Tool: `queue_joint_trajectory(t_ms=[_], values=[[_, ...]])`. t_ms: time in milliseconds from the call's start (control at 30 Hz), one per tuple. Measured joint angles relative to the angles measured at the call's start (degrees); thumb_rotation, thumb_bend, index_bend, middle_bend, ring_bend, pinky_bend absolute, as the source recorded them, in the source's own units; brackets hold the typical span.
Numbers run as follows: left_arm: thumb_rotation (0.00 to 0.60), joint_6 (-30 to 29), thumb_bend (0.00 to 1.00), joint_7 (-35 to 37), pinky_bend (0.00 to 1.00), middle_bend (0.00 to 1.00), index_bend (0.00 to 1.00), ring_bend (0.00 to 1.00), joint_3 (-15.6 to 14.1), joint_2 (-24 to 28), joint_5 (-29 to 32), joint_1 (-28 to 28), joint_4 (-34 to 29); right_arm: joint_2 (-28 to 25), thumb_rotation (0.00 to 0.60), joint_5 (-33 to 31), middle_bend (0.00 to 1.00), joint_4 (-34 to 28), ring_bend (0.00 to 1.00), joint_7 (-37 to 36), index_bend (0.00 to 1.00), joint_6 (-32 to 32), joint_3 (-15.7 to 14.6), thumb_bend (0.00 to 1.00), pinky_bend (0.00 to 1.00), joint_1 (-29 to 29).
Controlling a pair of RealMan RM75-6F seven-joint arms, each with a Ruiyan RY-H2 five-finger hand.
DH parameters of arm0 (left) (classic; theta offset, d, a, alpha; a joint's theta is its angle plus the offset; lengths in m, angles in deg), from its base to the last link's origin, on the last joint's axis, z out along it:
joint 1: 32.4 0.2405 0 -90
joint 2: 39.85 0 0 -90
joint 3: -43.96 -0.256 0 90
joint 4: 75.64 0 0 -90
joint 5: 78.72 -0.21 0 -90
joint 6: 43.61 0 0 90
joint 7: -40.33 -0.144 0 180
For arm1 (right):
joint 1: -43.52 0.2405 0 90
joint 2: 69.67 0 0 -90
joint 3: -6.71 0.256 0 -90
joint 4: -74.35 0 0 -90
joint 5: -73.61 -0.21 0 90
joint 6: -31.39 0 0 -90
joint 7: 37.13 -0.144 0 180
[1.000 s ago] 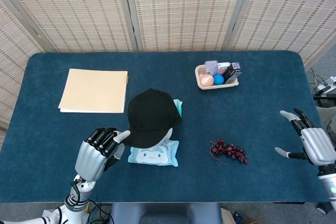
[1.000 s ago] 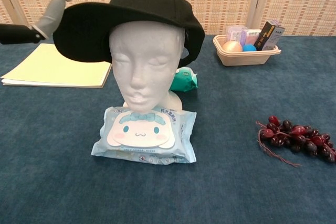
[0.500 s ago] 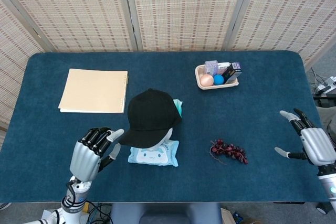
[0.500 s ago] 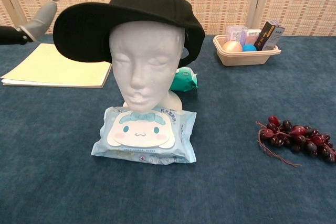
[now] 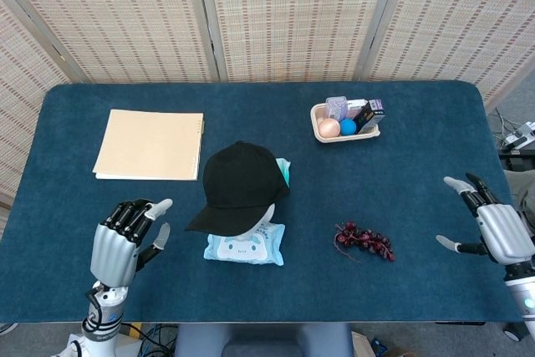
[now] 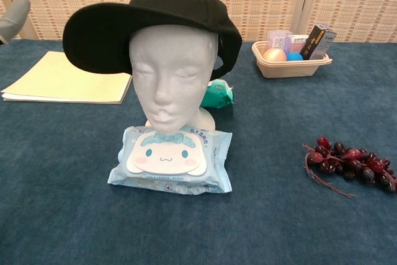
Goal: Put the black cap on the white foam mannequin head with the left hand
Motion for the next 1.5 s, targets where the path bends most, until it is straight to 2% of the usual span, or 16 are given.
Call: queue_joint_trajectory(t_ms=[300, 600, 867, 1100, 1500], values=[[0.600, -0.56, 0.36, 0.18, 0.47, 0.51, 0.29, 0.39, -0.81, 3.12, 1.63, 2.74, -1.66, 0.17, 0.600, 0.05, 0.19, -0.21, 0.03, 0.79, 0.08, -0.20, -0.05, 0.00, 0.22, 0.13], [0.600, 0.20, 0.36, 1.11, 0.47, 0.50, 0.29, 0.39, -2.07, 9.46, 5.23, 6.76, -6.80, 0.63, 0.600, 0.15, 0.19, -0.72, 0.03, 2.74, 0.08, -0.47, -0.13, 0.00, 0.22, 0.34], [0.600, 2.25, 0.36, 4.46, 0.47, 0.49, 0.29, 0.37, -5.06, 16.11, 7.12, 9.63, -9.25, 1.16, 0.600, 0.23, 0.19, -1.16, 0.03, 4.87, 0.08, -0.94, -0.21, 0.00, 0.22, 0.66], [0.600, 1.35, 0.36, 9.32, 0.47, 0.49, 0.30, 0.37, -7.14, 19.72, 7.62, 12.90, -9.31, 1.74, 0.600, 0.87, 0.19, -1.67, 0.03, 7.12, 0.08, -0.99, -0.57, 0.00, 0.22, 0.81], [0.600, 0.14, 0.36, 13.77, 0.47, 0.49, 0.31, 0.37, -6.00, 22.07, 10.23, 15.67, -7.78, 2.17, 0.600, 1.24, 0.19, -2.50, 0.03, 9.34, 0.08, -1.34, -0.91, 0.00, 0.22, 1.12]])
